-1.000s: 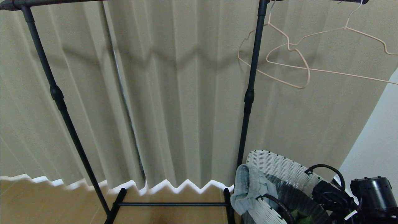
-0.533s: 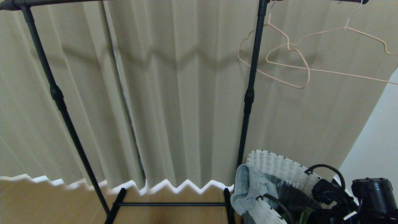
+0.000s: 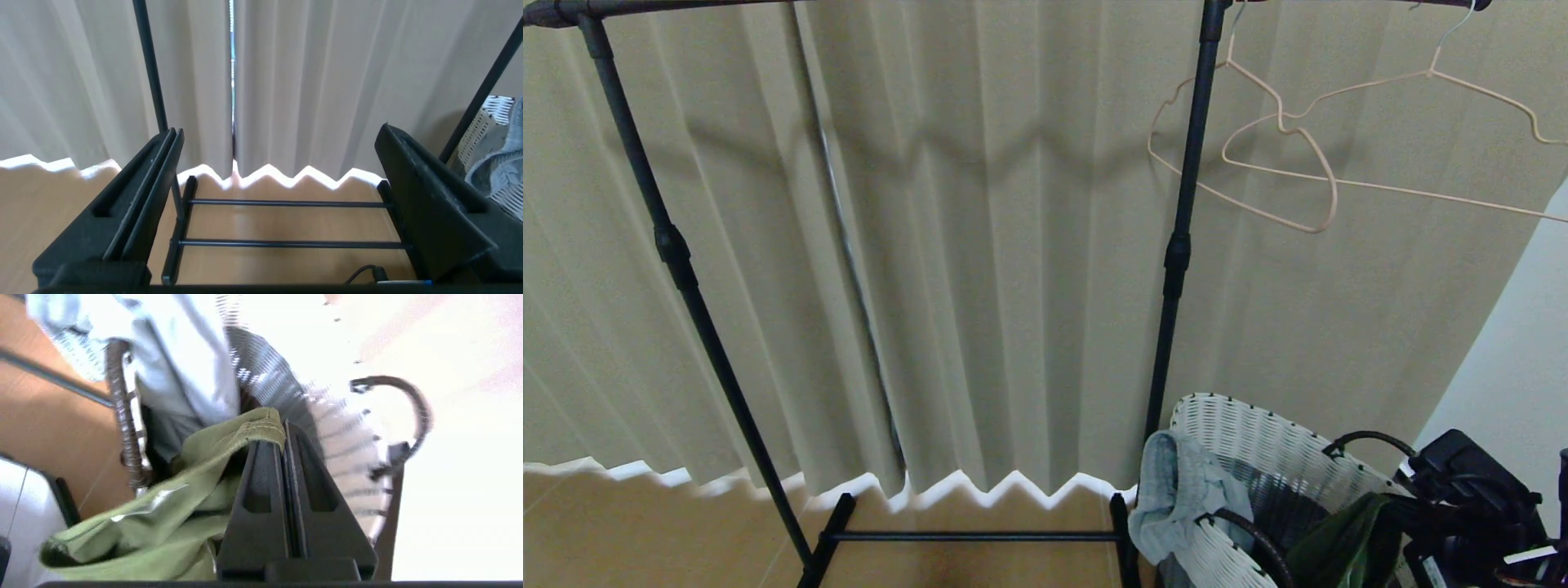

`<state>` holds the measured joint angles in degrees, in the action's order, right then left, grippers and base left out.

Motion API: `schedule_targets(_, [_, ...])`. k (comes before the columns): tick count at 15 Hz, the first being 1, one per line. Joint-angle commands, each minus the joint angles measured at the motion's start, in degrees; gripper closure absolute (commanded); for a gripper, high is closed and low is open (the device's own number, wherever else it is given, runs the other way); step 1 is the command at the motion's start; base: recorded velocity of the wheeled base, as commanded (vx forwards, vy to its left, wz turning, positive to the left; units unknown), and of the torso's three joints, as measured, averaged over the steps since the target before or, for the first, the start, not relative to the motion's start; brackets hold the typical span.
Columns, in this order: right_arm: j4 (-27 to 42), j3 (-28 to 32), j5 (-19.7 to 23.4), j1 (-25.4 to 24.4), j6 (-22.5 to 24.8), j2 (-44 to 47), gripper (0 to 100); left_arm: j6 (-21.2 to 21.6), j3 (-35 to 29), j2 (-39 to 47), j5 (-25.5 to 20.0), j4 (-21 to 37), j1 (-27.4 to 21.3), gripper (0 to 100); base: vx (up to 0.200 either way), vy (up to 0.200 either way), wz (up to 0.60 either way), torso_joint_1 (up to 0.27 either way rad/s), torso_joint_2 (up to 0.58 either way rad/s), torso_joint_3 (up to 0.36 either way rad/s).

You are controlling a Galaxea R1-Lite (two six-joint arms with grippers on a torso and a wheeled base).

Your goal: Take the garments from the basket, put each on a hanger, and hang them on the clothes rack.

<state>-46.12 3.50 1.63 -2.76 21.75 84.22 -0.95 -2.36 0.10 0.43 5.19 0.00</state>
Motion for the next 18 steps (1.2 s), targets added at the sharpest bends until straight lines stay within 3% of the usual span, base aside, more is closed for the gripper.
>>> schedule_targets(1, [17.4,12.6,0.1,3.6,-0.3,-15.9,100,0.0,0.0,0.0,0.0,0.0,0.0,0,0.0,0.0,0.0,0.0,0.0,0.0])
schedule_targets(2, [21.8,15.0,0.2,4.0,-0.6,-17.9,100,0.0,0.0,0.0,-0.1,0.0,0.0,0,0.0,0.0,0.0,0.0,0.0,0.0])
schedule_targets(4, [38.1,23.5,0.3,4.2,-1.6,-25.8,100,0.0,0.0,0.0,-0.1,0.0,0.0,0,0.0,0.0,0.0,0.0,0.0,0.0])
schedule_targets(6, [44.8,25.1,0.2,4.2,-1.6,-30.3,100,0.0,0.0,0.0,-0.1,0.0,0.0,0,0.0,0.0,0.0,0.0,0.0,0.0])
schedule_targets(8, [45.4,23.7,0.0,4.2,-1.5,-31.7,100,0.1,0.0,0.1,-0.1,0.0,0.0,0,0.0,0.0,0.0,0.0,0.0,0.0])
schedule_targets(14, [45.6,22.5,0.0,3.8,-1.5,-33.0,100,1.2,0.0,0.1,-0.3,0.0,0.0,0,-0.2,0.0,0.0,0.001,0.0,0.0])
schedule_targets(18, [45.2,21.3,0.0,3.8,-1.5,-33.0,100,1.1,0.0,0.1,-0.3,0.0,0.0,0,0.0,0.0,0.0,0.0,0.0,0.0])
